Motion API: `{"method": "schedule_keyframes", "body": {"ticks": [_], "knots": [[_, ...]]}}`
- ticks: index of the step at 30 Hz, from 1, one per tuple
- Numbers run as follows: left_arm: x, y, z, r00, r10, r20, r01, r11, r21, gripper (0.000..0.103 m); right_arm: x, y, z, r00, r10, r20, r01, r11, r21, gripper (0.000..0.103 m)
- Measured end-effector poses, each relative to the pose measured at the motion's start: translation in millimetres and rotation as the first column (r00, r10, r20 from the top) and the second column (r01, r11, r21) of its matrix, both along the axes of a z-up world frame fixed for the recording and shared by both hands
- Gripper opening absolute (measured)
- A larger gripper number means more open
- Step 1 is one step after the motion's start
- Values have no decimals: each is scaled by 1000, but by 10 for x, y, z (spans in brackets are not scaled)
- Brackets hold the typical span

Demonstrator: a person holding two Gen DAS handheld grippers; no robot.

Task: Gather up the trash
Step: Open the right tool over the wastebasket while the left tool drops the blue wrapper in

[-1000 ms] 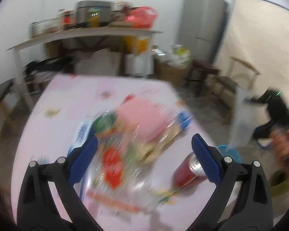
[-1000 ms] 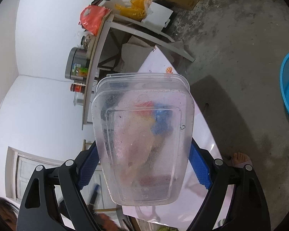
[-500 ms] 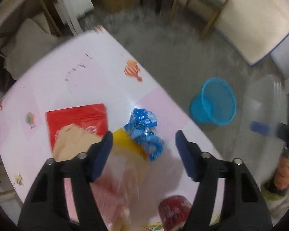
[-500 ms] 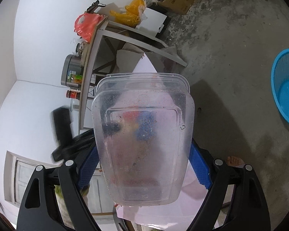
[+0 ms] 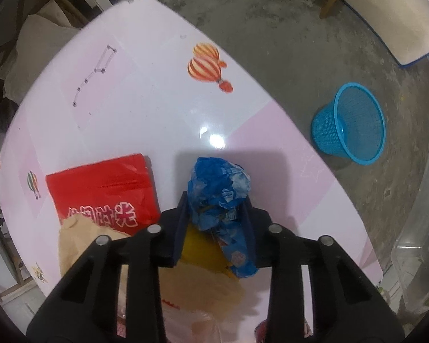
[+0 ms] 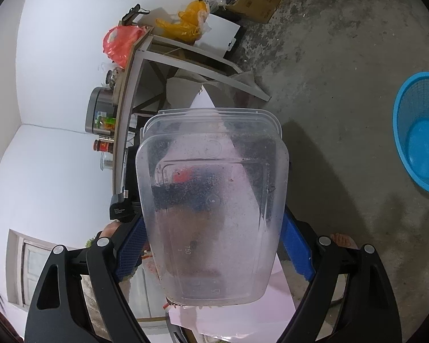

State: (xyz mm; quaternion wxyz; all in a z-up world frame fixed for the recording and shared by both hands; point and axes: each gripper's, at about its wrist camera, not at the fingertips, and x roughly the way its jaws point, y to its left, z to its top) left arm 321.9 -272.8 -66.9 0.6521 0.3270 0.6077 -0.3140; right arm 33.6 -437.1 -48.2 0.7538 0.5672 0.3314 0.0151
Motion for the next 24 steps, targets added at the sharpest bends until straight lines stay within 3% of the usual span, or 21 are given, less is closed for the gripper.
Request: {"method": "schedule_keyframes", "body": {"ticks": [3, 8, 12, 15, 19, 24], "knots": [[24, 26, 111, 1000, 1, 24, -1, 1000, -28, 30, -91, -28, 34, 1000, -15, 10, 15, 1000, -2, 83], [-100, 107, 563, 998, 27, 57, -19, 991, -130, 28, -357, -144, 110, 997, -72, 26, 73, 997, -16, 83], [-497, -7, 1035, 998, -13, 68, 30, 965, -259, 28, -715, -332, 153, 988, -155, 20, 156, 987, -48, 83], [-899, -279, 1206, 996, -77, 49, 89, 945, -314, 28, -1031, -497, 109, 973, -229, -6, 228, 971, -72, 83], [-1340, -728, 1202, 989, -149, 19, 147, 933, -327, 28, -1402, -713, -167, 945, -317, -79, 312, 948, -69, 83], [-1843, -1501, 802, 977, -195, -83, 162, 938, -307, 29, -1637, -947, -621, 911, -372, -179, 368, 928, -54, 83]]}}
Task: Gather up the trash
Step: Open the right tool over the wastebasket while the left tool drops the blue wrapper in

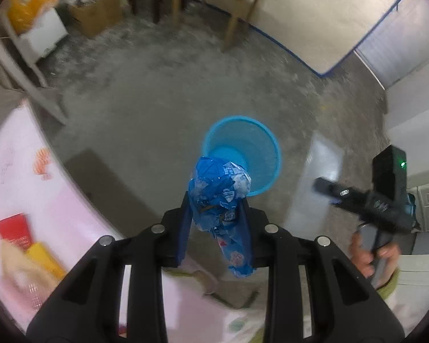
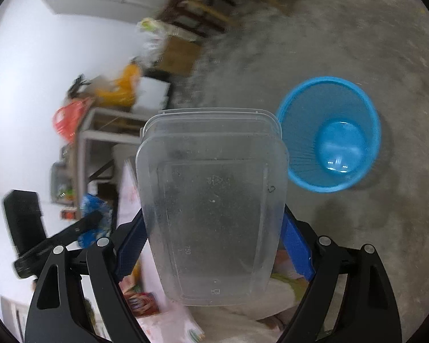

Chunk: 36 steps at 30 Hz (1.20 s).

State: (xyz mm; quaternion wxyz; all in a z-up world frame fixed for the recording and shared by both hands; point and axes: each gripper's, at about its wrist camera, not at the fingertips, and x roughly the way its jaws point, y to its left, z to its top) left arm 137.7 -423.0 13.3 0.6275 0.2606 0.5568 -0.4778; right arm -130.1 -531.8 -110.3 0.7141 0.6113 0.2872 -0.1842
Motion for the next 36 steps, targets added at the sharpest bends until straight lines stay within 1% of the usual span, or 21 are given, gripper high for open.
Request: {"method": "schedule_keyframes", "body": {"ticks": [2, 5, 8, 10, 12, 13, 16, 21, 23, 25, 28, 30, 33, 35, 36], "knots": [[-128, -258, -183, 1000, -6, -20, 7, 1000, 13, 29, -35, -124, -167, 999, -14, -50, 14, 1000, -1, 83], [-248, -569, -454, 997, 13, -81, -11, 1000, 27, 29, -27, -350, -381, 993, -35, -109, 33, 999, -11, 83], [-287, -836, -664, 993, 38, -110, -37, 999, 11, 32, 82, -581, -602, 981, -57, -185, 51, 998, -41, 85], [-241, -993, -773, 992, 77, -102, -78, 997, -3, 55, 166, -746, -797, 970, -67, -234, 58, 997, -43, 87], [-194, -1097, -870, 989, 122, -86, -124, 992, -18, 59, 211, -837, -948, 960, -67, -273, 55, 997, -52, 87], [-175, -1115, -884, 986, 136, -96, -139, 990, -26, 59, 232, -895, -1034, 952, -74, -297, 59, 997, -57, 88], [-125, -1081, -876, 982, 143, -121, -149, 988, -37, 59, 192, -996, -1196, 946, -94, -311, 85, 995, -44, 88], [-54, -881, -684, 985, 139, -105, -149, 985, -90, 60, 26, -1014, -1240, 943, -133, -305, 120, 991, -61, 88], [-27, -810, -600, 985, 140, -97, -150, 982, -110, 61, -48, -977, -1187, 944, -141, -299, 125, 989, -73, 88], [-51, -710, -451, 988, 132, -83, -143, 980, -140, 62, -119, -939, -1126, 943, -148, -299, 125, 988, -94, 88], [-105, -525, -199, 992, 116, -51, -124, 972, -197, 63, -238, -835, -991, 946, -154, -286, 122, 984, -126, 88], [-143, -383, -21, 994, 113, -12, -113, 967, -230, 65, -303, -768, -882, 950, -154, -272, 118, 982, -145, 88], [-239, -49, 278, 995, 99, 30, -85, 950, -300, 66, -388, -606, -627, 955, -152, -254, 101, 974, -200, 88], [-304, 180, 395, 993, 104, 54, -81, 944, -321, 66, -405, -510, -451, 959, -141, -245, 80, 967, -240, 88], [-347, 302, 441, 991, 112, 75, -81, 941, -330, 66, -405, -422, -317, 962, -132, -240, 64, 960, -273, 88]]}}
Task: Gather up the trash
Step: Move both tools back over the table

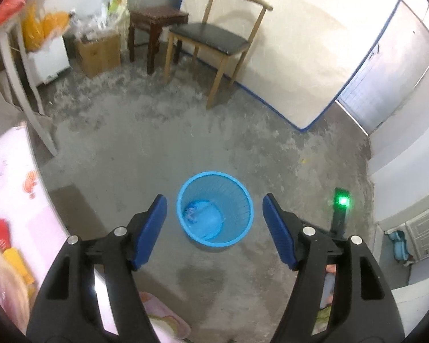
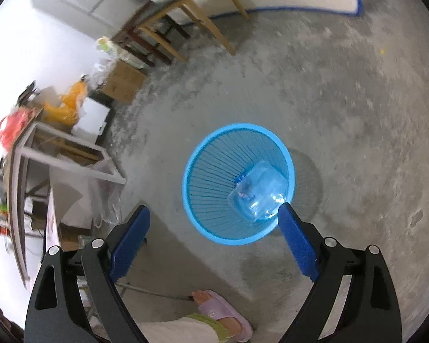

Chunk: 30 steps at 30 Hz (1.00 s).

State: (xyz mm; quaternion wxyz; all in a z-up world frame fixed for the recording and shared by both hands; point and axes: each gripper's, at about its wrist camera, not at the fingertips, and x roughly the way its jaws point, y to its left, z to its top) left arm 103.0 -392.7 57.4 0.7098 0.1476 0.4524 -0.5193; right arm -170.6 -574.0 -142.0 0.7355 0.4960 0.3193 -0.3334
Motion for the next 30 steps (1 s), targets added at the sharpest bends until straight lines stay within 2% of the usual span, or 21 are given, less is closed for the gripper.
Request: {"method": "schedule_keyframes", "body": {"ticks": [3, 5, 7, 11, 15, 16, 18, 21, 24, 25, 27, 30], "knots": [[-208, 428, 126, 993, 20, 117, -16, 999, -30, 68, 27, 210, 306, 999, 47, -8, -48, 996, -78, 89], [-386, 765, 161, 983, 29, 183, -22, 999, -42, 70, 86, 413, 558, 996, 90, -24, -92, 984, -151, 95], [-495, 1052, 157, 983, 45, 180, -35, 998, -56, 70, 175, 593, 756, 991, 129, -47, -136, 968, -212, 96], [-593, 1651, 67, 990, 96, 103, -90, 994, -63, 70, 515, 1043, 1107, 962, 253, -107, -273, 919, -286, 97], [-545, 2226, 25, 975, 200, 98, -193, 978, -84, 72, 889, 1554, 1483, 926, 328, -186, -376, 843, -384, 97], [-539, 2346, 30, 969, 223, 104, -214, 972, -93, 75, 956, 1641, 1549, 922, 329, -202, -385, 830, -404, 97], [-500, 2604, 53, 956, 269, 113, -255, 959, -123, 83, 1114, 1854, 1685, 910, 343, -234, -414, 792, -448, 97], [-414, 3087, 71, 926, 361, 110, -339, 923, -181, 83, 1354, 2211, 1868, 884, 372, -282, -467, 718, -516, 97], [-270, 3452, 70, 899, 430, 86, -402, 886, -229, 84, 1639, 2569, 2035, 839, 426, -340, -544, 609, -577, 97], [-235, 3555, 75, 893, 444, 74, -414, 876, -248, 87, 1722, 2664, 2077, 825, 446, -346, -562, 584, -586, 97], [-130, 3788, 72, 870, 489, 56, -457, 845, -278, 88, 1875, 2824, 2166, 801, 493, -338, -588, 546, -597, 97], [15, 4028, 39, 846, 531, 46, -498, 818, -287, 88, 2042, 2982, 2243, 760, 586, -280, -618, 518, -592, 97]]}}
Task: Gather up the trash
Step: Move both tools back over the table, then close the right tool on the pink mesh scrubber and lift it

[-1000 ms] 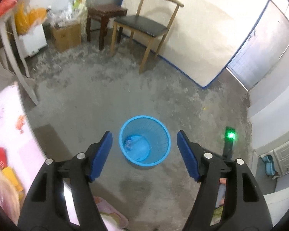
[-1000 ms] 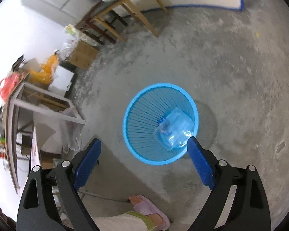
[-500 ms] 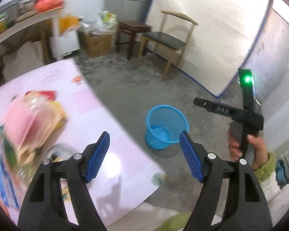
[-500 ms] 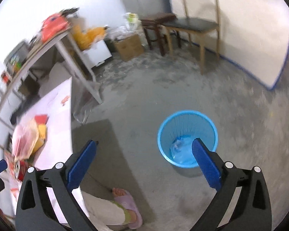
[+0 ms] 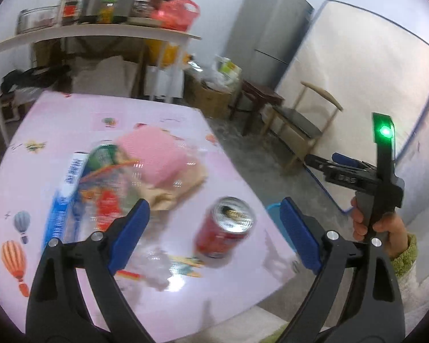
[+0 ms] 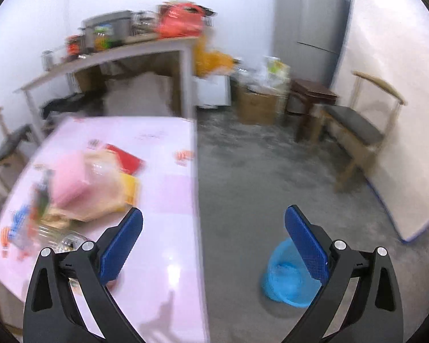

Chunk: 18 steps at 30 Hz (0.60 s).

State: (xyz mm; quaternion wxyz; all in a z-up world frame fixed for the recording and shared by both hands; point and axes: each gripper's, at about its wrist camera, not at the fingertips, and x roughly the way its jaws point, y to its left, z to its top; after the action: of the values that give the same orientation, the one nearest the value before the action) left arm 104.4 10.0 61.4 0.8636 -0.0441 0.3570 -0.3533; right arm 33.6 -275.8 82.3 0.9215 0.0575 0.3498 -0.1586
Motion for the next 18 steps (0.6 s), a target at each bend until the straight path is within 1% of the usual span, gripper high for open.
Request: {"method": "schedule_keyframes", "body": {"ticks": [1, 3, 5, 6, 9, 10, 11, 14, 15, 16, 17, 18], "knots": [[69, 87, -14, 1000, 15, -5, -15, 1000, -3, 88, 70, 72, 32, 998, 55, 18, -56, 998, 40, 97], [204, 200, -57, 999, 41, -22, -41, 999, -10, 88, 187, 203, 88, 991, 130, 36, -133, 987, 94, 97], [251, 303, -102, 997, 65, -34, -66, 998, -20, 88, 403, 351, 127, 974, 224, 20, -225, 963, 148, 97], [274, 313, -115, 997, 73, -37, -74, 997, -22, 88, 492, 429, 125, 967, 255, 14, -254, 952, 169, 97], [386, 369, -170, 993, 112, -43, -113, 993, -14, 88, 843, 609, 99, 927, 376, -15, -358, 893, 272, 97], [439, 376, -195, 991, 126, -40, -127, 992, -6, 88, 1002, 660, 76, 903, 428, -24, -398, 858, 327, 96], [466, 388, -204, 990, 133, -37, -133, 991, 0, 88, 1113, 695, 57, 890, 454, -35, -412, 836, 361, 92], [546, 368, -227, 988, 152, -13, -152, 988, 18, 88, 1491, 799, -51, 839, 540, -70, -447, 757, 477, 85], [578, 361, -226, 988, 156, -7, -156, 988, 20, 88, 1617, 801, -121, 827, 555, -89, -440, 737, 514, 83], [607, 367, -222, 987, 160, -4, -160, 987, 21, 88, 1743, 824, -183, 818, 566, -103, -431, 722, 541, 79], [665, 363, -220, 986, 169, -2, -168, 985, 23, 86, 1837, 813, -243, 811, 574, -115, -420, 708, 568, 75], [731, 358, -220, 985, 173, -5, -173, 985, 23, 80, 1965, 802, -324, 806, 578, -131, -397, 690, 605, 73]]}}
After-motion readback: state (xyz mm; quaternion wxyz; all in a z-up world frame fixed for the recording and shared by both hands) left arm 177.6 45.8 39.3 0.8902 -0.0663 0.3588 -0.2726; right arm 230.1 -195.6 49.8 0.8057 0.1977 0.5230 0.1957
